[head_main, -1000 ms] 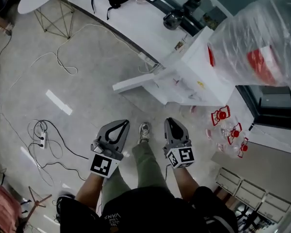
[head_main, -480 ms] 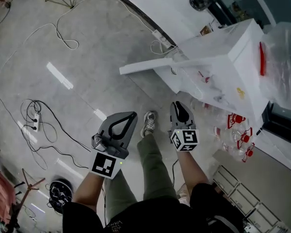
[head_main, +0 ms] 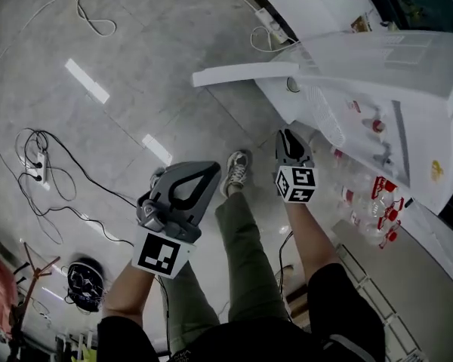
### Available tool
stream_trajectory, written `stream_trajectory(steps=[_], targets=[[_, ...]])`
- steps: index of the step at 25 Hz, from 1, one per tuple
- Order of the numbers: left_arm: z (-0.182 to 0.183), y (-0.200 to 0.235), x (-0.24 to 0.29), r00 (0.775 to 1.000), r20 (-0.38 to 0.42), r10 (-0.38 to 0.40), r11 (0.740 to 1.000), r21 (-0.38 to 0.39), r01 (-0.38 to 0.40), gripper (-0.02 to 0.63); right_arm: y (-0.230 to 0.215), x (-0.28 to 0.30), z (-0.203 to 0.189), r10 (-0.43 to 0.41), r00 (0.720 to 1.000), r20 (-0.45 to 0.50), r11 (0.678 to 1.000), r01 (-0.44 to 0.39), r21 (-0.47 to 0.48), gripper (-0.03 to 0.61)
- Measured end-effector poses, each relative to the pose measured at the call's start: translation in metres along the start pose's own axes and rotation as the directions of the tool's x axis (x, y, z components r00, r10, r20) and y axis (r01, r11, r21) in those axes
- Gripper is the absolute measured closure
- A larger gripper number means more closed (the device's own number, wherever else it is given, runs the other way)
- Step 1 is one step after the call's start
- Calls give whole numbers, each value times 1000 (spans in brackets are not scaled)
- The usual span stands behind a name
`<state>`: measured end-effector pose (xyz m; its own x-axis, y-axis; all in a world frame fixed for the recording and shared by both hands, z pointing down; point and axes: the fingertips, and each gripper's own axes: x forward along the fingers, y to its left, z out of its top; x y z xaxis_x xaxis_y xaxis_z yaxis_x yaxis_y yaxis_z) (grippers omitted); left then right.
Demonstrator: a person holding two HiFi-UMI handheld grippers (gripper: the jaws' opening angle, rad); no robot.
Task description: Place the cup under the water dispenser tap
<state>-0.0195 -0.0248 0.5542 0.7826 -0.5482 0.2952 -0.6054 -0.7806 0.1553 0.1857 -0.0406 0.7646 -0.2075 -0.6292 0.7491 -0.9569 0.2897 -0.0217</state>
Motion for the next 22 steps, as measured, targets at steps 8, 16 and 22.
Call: stream_trajectory(steps=[8, 16, 22], targets=[[-67, 15, 26, 999, -6, 41, 999, -33, -41, 594, -43, 91, -75, -57, 992, -116, 998, 54, -34, 531], [-119, 27, 62, 996, -16, 89, 994, -60, -90, 592, -93, 167, -97, -116, 977, -179, 985, 89, -150, 405], [-141, 33, 90, 995, -11, 102, 992, -70, -102, 593, -130, 218, -110, -193, 948, -251, 960, 129, -250, 391]])
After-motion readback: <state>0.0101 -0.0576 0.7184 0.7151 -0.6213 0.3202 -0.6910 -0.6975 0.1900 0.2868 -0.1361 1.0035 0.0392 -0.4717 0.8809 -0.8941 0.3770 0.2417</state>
